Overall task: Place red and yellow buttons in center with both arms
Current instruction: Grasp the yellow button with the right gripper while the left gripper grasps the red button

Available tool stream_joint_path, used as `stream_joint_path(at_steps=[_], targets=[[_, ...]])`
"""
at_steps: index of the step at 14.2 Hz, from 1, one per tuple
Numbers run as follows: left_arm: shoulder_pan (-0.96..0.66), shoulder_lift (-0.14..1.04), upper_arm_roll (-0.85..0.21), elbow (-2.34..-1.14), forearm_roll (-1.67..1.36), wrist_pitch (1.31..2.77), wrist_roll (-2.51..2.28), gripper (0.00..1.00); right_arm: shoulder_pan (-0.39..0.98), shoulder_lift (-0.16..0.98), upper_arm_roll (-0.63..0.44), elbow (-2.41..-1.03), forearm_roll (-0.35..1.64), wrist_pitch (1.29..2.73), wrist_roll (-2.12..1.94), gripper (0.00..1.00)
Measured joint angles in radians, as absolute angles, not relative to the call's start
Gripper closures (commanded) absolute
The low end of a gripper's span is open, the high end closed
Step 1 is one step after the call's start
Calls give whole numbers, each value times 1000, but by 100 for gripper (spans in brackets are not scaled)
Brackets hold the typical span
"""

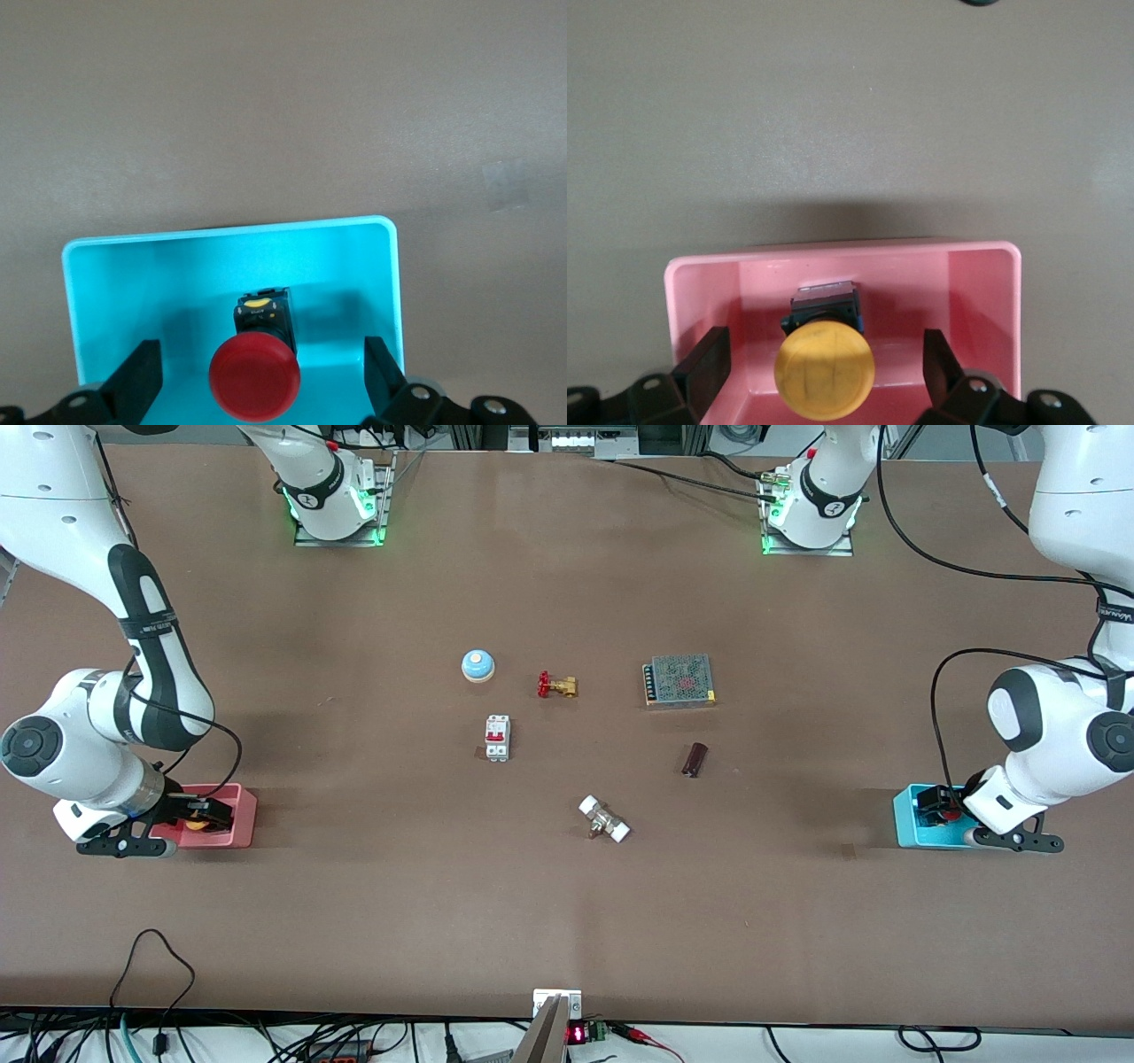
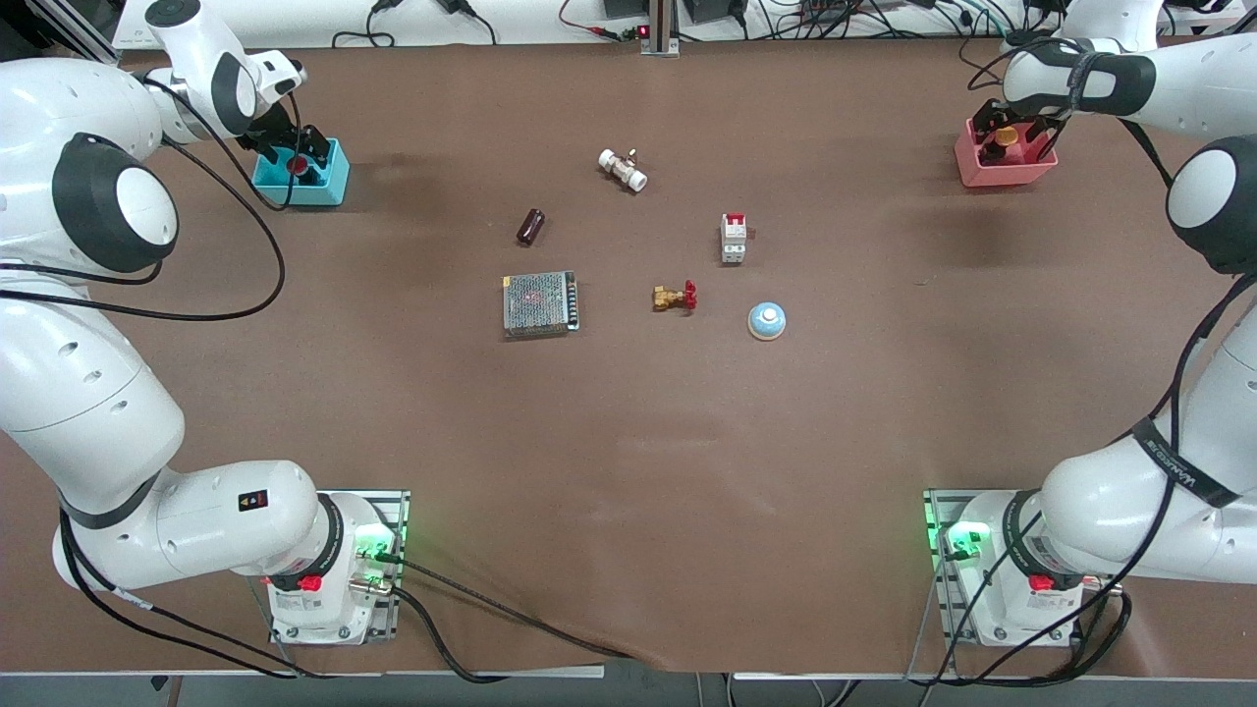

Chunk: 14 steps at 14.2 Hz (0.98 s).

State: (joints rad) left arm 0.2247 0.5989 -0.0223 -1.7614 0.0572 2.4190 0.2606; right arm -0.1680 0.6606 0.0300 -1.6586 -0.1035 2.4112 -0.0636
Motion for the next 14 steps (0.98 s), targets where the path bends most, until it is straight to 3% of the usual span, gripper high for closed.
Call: stream_joint_path(at_steps=[5, 8, 12, 14], targets=[[230, 604, -22, -1770, 57, 2433, 261, 0, -168, 663, 30, -1659, -104, 2411, -89, 61], [243, 615, -22, -1771, 57, 2453, 261, 1, -168, 663, 30, -1659, -103, 2410, -91, 67], [245, 634, -24, -1771, 57, 2474, 260, 11, -168, 663, 31, -1659, -103, 2406, -95, 68], [245, 638, -27, -1771, 57, 2475, 259, 21, -168, 655, 37, -1651, -103, 2357, -99, 68]])
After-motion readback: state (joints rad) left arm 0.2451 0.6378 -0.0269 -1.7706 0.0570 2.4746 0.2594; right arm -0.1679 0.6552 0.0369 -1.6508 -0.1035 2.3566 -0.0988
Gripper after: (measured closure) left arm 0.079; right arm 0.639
